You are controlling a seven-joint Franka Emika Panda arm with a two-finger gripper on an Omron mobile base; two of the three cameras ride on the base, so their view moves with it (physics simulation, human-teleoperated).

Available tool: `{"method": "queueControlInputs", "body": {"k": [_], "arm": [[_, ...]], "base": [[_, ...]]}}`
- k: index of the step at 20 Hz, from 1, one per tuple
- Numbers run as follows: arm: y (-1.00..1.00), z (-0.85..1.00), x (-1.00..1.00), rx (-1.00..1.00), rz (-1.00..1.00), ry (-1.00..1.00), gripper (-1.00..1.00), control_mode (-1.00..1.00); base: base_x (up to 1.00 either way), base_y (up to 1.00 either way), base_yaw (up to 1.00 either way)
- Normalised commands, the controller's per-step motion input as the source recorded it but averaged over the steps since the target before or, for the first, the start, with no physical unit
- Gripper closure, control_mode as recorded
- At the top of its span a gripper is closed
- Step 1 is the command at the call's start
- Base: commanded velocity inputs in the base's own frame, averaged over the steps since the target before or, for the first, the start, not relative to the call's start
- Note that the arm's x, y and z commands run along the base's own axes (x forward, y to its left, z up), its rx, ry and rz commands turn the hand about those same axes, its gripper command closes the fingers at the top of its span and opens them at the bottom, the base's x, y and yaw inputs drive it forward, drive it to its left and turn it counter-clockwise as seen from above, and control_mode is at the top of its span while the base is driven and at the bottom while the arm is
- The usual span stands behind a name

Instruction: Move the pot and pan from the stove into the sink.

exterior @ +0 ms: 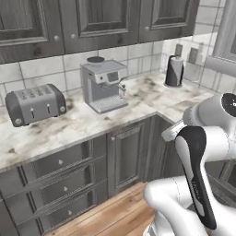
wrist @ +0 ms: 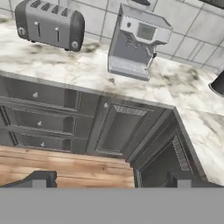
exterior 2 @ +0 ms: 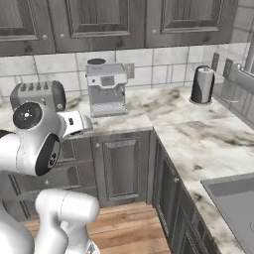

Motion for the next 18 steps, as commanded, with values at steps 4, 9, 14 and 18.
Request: {"method": "queueControlInputs", "body": {"k": [4,9,14,18], "arm": [[0.00,0.00,0.00,0.00,0.00,0.00,-1.00,1.00],[0.00,0.00,0.00,0.00,0.00,0.00,-1.00,1.00],[0.00,0.00,0.00,0.00,0.00,0.00,-1.00,1.00],[0.00,0.00,0.00,0.00,0.00,0.00,-1.00,1.00]], "base": [[-0.23,0.00,0.38],[-0.20,0.00,0.31],[-0.12,0.04,0.08],[-0.01,0.19,0.19]]}}
